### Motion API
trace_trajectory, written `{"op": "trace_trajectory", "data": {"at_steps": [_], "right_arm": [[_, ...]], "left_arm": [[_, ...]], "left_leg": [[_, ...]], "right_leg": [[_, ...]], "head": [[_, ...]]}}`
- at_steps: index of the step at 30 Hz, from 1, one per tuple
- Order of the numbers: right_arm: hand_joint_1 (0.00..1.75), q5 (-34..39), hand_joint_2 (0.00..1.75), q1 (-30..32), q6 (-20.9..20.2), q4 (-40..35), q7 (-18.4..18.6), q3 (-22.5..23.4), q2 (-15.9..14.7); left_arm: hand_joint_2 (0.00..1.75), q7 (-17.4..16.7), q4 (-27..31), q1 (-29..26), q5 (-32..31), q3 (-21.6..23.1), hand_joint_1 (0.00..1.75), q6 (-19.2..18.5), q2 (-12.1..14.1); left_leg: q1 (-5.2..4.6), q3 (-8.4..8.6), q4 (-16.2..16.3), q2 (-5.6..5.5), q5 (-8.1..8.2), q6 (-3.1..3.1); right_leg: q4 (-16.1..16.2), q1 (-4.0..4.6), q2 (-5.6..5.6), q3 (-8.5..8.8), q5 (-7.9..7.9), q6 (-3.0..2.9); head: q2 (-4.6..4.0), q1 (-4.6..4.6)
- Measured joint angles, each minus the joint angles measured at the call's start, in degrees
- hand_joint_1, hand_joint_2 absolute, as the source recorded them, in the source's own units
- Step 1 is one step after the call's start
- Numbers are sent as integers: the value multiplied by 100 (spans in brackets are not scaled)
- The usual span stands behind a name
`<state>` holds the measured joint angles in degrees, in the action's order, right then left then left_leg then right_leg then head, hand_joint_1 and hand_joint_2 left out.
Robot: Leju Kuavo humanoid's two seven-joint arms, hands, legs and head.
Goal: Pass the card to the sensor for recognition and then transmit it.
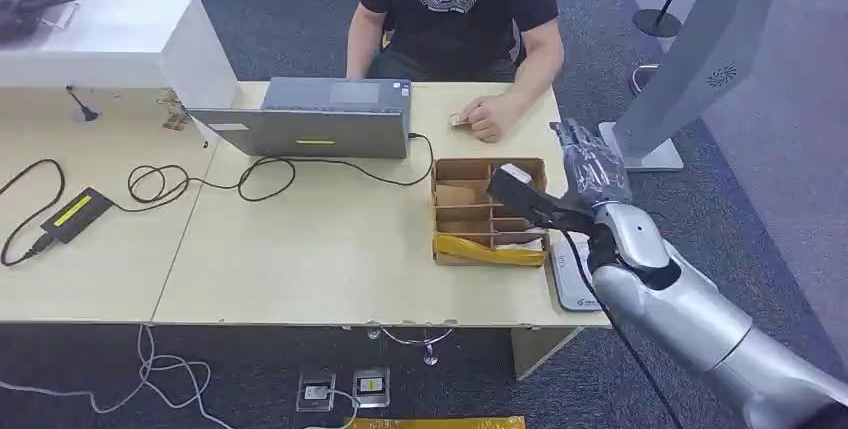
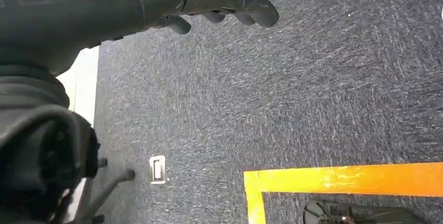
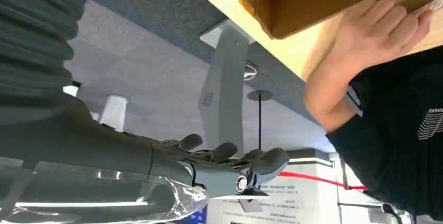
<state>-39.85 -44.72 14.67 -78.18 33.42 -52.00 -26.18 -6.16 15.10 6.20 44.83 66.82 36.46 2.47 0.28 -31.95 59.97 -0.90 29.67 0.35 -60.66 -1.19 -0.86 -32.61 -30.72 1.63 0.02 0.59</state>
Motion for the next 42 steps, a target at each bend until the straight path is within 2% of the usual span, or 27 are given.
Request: {"op": "trace_trajectory", "data": {"at_steps": [8, 18, 31, 42], "right_arm": [[0, 13, 175, 173, -407, -534, 245, -31, -315], [0, 105, 175, 321, -608, -1078, 396, -140, -721], [0, 520, 175, 325, -601, -1084, 83, -737, -706], [0, 796, 175, 310, -223, -791, -146, -1156, -553]], "left_arm": [[0, -61, 0, -4, 293, -2, 0, 105, 7], [0, -190, 0, -6, 444, -4, 0, 254, 4], [0, -221, 2, 6, 553, -7, 0, 308, -48], [0, -221, 2, 5, 450, -15, 0, 308, -66]], "left_leg": [[0, 1, 0, 0, 0, 0], [0, 0, 0, 1, 0, 0], [0, -4, 0, 1, 0, 0], [1, -5, 0, 0, 0, 0]], "right_leg": [[0, 0, 0, 1, 0, 0], [0, 0, 0, 1, 0, 0], [0, 0, -1, 1, 0, 0], [0, 1, -1, 1, 0, 0]], "head": [[0, 0], [-2, 0], [0, 0], [0, 0]]}}
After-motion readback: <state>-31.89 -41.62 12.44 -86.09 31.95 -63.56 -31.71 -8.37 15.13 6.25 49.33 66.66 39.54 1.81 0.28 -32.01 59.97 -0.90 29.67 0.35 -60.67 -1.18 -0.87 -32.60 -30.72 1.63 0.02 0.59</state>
